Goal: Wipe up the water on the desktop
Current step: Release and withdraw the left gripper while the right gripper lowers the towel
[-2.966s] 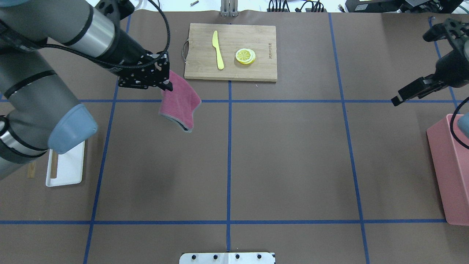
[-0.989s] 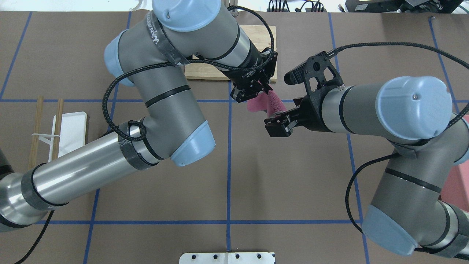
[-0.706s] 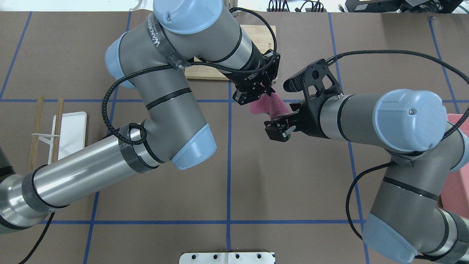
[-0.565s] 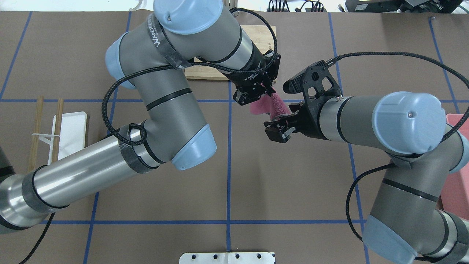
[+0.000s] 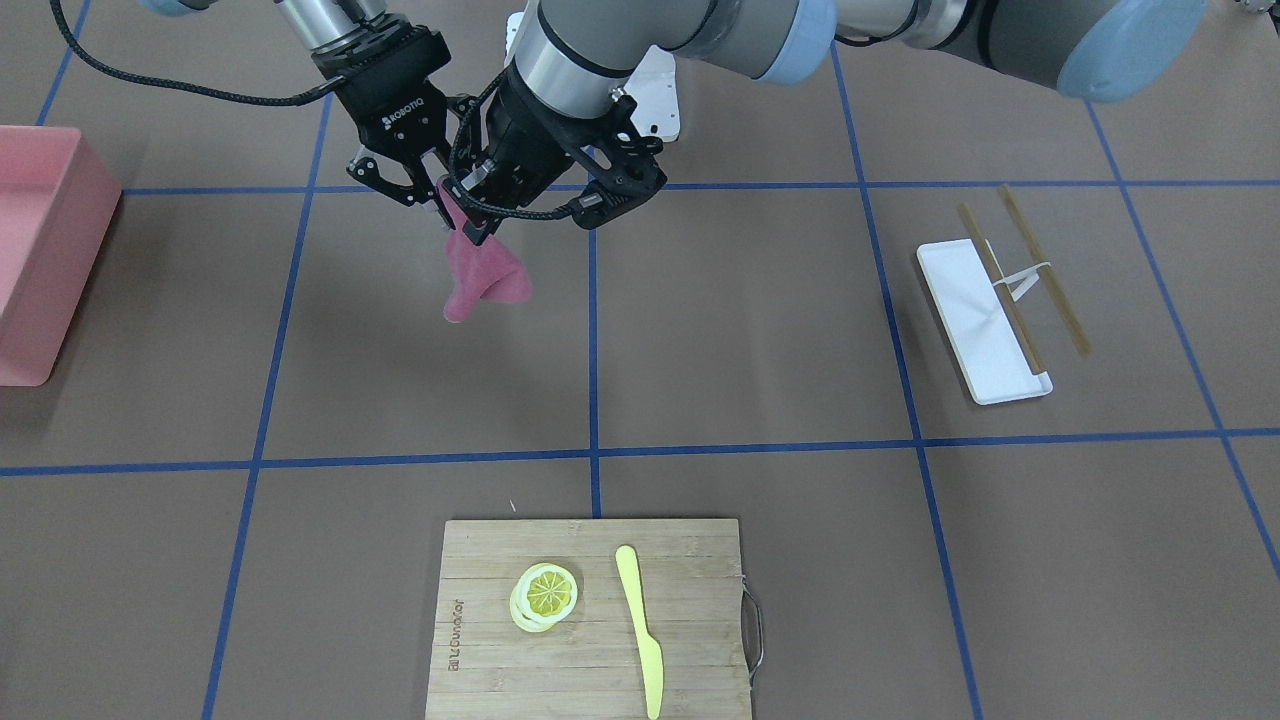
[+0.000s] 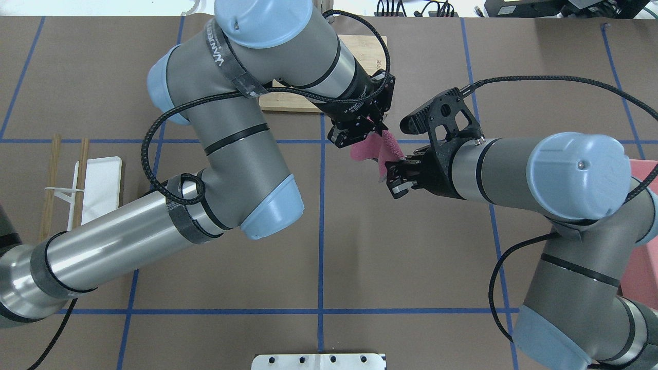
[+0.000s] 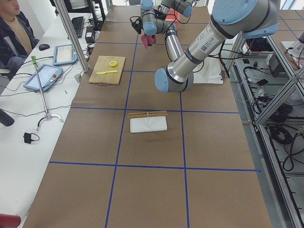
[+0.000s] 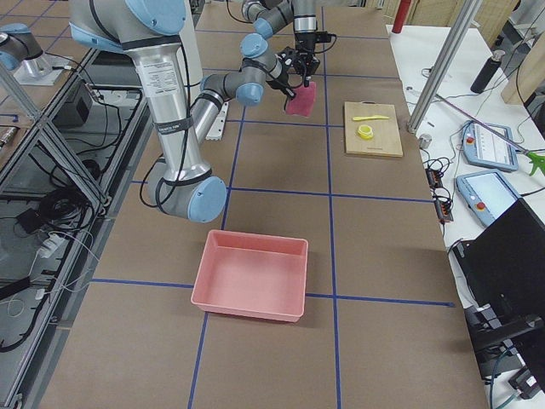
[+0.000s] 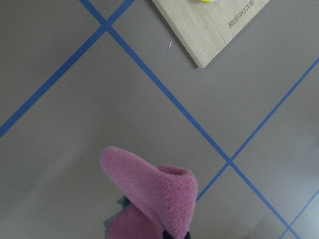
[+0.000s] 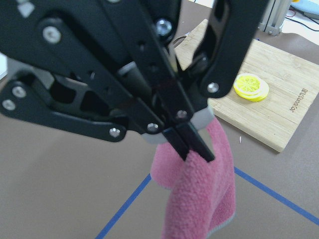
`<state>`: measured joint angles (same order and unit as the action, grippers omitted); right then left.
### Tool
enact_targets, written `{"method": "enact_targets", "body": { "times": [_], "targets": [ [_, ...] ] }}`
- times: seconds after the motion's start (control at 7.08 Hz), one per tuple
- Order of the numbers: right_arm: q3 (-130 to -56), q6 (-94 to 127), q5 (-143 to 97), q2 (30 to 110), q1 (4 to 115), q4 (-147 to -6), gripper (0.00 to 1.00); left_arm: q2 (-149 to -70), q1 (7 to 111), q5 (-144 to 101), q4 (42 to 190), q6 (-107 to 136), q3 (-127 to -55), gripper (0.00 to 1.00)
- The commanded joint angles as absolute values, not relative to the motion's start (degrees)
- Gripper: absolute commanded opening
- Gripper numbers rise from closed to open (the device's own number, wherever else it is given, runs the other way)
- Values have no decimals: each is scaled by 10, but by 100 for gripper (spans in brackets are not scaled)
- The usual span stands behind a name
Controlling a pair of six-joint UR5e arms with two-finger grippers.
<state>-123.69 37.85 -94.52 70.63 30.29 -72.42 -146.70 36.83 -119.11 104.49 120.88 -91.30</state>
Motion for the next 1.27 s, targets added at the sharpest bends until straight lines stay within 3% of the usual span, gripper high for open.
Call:
{"method": "enact_targets", "body": {
  "times": [0.0,0.14,0.28,0.42,0.71,1.13],
  "targets": [
    [-1243,379,-947,707,303,-724,0,-1464,368,-1193,1050,1194,-914,12],
    [-1245,379,-947,713,304,-725,0,-1461,369,-1193,1066,1163,-915,74],
    [-1248,409,-947,725,303,-725,0,-1451,372,-1194,1066,1161,-924,98],
    [-1246,492,-947,728,299,-727,0,-1442,387,-1191,1064,1168,-934,98],
    [-1220,656,-934,717,233,-732,0,-1339,475,-1198,1070,1151,-1027,98],
    [-1132,768,-912,676,183,-734,0,-1303,501,-1198,1067,1127,-1032,98]
  ]
}}
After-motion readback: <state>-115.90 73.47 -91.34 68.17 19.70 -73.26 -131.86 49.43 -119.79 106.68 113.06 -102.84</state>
